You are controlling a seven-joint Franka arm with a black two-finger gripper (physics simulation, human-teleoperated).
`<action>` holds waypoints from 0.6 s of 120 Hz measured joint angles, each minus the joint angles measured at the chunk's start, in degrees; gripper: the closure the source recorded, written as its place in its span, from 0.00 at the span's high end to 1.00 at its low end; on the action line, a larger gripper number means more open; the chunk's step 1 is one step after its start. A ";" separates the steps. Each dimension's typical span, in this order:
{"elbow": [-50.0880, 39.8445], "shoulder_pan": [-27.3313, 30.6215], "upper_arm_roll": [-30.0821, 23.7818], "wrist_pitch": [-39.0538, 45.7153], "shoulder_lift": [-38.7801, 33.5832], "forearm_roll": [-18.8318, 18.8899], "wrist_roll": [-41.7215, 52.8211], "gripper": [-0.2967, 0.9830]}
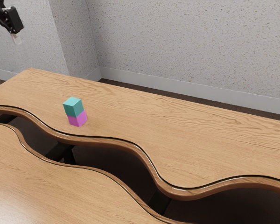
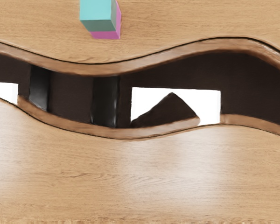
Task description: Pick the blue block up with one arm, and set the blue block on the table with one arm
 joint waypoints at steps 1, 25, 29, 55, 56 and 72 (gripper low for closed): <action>-0.02 0.21 0.20 -0.07 0.06 0.14 0.12 0.77; -1.02 5.30 6.66 1.67 5.33 4.83 2.60 0.77; -2.56 6.14 6.88 3.04 6.31 5.14 2.88 0.77; -10.41 11.65 6.64 16.61 15.77 3.86 5.95 0.77; -10.40 11.49 6.57 17.10 16.35 3.68 6.10 0.77; -8.92 8.80 3.89 23.69 23.73 0.61 8.25 0.77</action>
